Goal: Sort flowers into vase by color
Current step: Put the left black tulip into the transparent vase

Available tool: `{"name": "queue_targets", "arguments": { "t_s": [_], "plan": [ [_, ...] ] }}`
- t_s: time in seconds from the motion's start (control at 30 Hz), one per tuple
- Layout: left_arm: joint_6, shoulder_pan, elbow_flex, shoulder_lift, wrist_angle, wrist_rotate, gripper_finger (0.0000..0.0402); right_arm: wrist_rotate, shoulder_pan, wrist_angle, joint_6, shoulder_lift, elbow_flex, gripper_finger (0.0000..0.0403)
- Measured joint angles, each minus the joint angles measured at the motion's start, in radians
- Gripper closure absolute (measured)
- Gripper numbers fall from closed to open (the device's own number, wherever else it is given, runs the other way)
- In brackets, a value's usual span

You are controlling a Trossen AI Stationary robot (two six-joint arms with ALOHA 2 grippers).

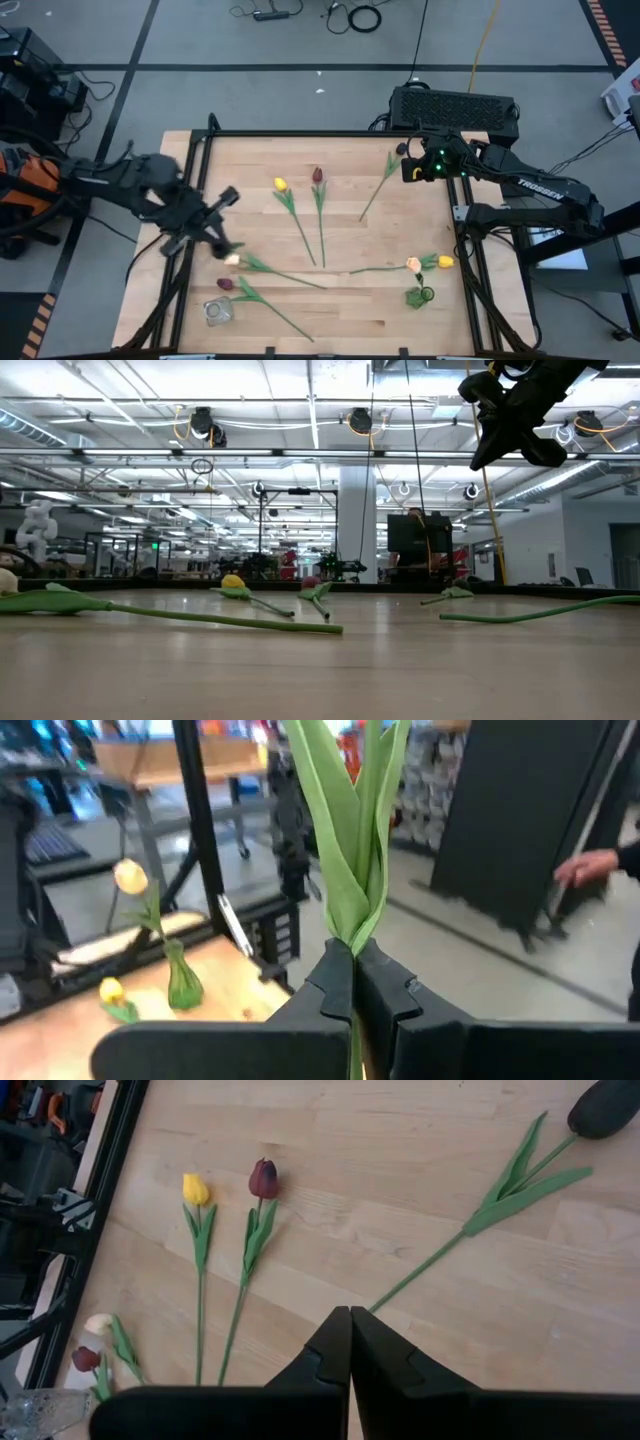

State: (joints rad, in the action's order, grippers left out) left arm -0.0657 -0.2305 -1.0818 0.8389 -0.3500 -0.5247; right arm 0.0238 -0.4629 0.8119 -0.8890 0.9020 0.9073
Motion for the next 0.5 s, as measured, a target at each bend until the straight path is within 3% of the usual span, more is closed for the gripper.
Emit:
{"name": "queue_targets", "arguments": {
  "t_s": [0.3, 0.5],
  "plan": [
    [0.187, -0.257, 0.338, -0.295, 0.323, 0.297, 0.0401, 0.0, 0.0, 0.0, 0.0, 0.0, 0.0, 0.0403],
    [0.16, -0.44, 0.394, -0.351, 0.402, 0.456, 0.0401, 0.0, 0.0, 0.0, 0.0, 0.0, 0.0, 0.0403]
  ]
}}
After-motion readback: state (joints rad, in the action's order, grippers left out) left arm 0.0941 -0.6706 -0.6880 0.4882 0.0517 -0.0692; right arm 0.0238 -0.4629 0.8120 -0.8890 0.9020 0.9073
